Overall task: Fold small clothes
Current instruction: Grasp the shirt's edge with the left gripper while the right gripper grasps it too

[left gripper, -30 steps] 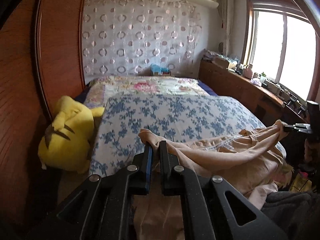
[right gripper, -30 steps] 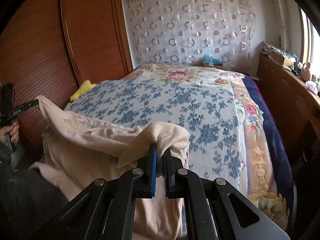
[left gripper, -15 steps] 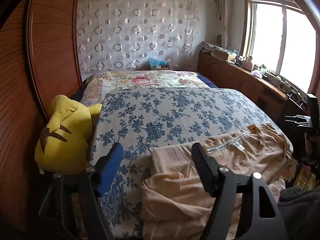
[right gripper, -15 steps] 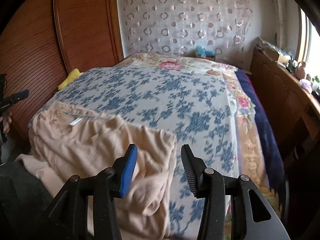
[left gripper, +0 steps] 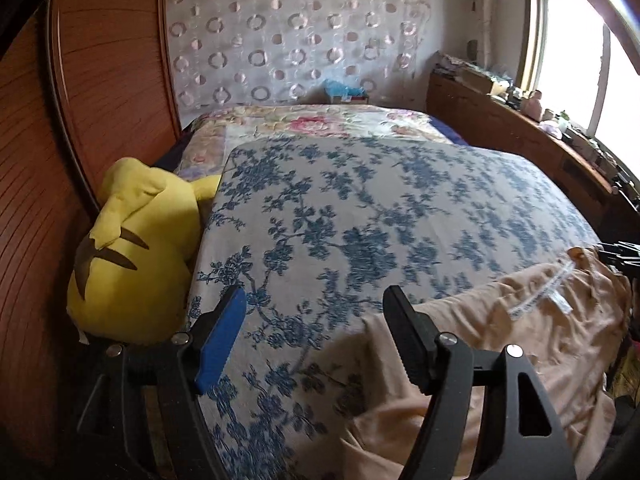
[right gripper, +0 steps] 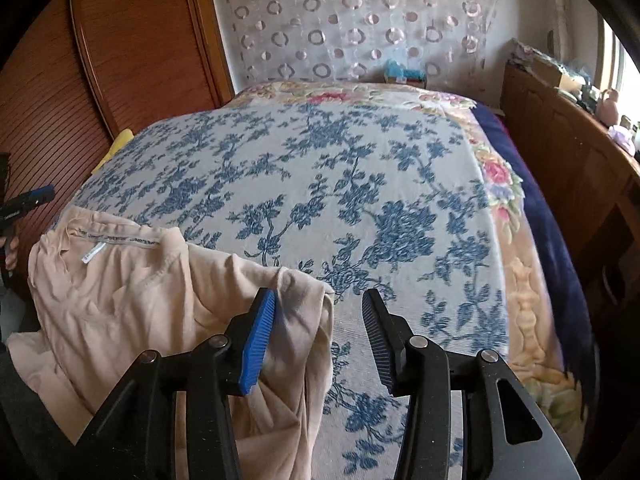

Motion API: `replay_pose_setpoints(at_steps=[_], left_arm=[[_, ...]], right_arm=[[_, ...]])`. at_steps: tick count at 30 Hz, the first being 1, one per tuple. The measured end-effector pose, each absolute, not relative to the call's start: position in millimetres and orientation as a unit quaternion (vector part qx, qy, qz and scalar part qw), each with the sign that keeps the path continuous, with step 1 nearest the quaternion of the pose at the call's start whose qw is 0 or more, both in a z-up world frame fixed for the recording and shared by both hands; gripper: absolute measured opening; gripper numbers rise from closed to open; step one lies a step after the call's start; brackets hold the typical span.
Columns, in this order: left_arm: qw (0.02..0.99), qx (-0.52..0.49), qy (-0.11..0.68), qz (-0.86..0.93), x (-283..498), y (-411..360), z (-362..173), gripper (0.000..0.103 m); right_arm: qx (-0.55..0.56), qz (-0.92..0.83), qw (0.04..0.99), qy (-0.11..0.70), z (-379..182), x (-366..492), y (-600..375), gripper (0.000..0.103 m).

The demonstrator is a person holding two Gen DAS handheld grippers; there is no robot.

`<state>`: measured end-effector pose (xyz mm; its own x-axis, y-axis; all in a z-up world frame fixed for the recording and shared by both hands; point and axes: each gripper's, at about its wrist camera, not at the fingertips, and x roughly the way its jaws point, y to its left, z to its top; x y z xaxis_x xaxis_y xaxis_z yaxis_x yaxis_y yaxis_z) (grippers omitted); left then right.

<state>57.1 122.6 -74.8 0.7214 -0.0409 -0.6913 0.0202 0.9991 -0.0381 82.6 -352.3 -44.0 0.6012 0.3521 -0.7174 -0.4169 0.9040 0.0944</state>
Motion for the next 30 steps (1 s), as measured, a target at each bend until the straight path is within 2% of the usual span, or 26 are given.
replay_pose_setpoints(at_steps=[16,26,29,30], left_arm=[[0.902,0.005,0.429,-0.055,72,95,-106,0.072],[0.899,-0.005,0.432,-0.067,72,96,-107,0.071],[0.898,-0.005,0.434,-0.079,71,94,-106,0.056],[0.897,-0.007,0.434,-0.084,71,93,-105,0.048]], right_arm=[[-0.035,0.215,0.893,0.394,-56,93,-353,0.049],[-0.044,0.214,0.893,0.393,-57,93,-351,0.050],[-0.044,0.225,0.889,0.396,-57,93,-349,0.050],[-0.045,0.231,0.887,0.398,-56,93,-347,0.050]])
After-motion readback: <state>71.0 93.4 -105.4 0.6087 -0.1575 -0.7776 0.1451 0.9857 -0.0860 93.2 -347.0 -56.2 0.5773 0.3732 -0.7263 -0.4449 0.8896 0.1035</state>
